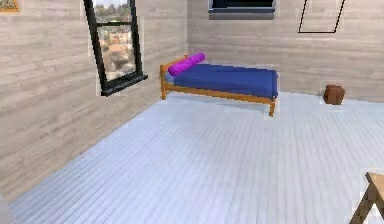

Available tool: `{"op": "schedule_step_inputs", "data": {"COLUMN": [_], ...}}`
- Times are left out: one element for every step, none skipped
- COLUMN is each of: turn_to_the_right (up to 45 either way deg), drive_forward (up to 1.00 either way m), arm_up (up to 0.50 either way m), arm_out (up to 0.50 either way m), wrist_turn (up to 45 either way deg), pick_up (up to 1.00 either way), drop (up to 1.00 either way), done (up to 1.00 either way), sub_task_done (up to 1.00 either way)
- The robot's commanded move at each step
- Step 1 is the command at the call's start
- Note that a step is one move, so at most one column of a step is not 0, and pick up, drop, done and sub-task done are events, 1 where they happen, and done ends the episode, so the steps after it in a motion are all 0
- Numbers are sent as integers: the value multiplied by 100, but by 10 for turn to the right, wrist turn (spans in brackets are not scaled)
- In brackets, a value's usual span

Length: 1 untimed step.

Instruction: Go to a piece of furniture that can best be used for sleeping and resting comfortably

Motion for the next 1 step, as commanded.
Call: {"op": "schedule_step_inputs", "data": {"turn_to_the_right": [-420], "drive_forward": [0], "arm_up": [0], "arm_out": [0], "wrist_turn": [0], "pick_up": [0], "drop": [0], "done": [0], "sub_task_done": [0]}}
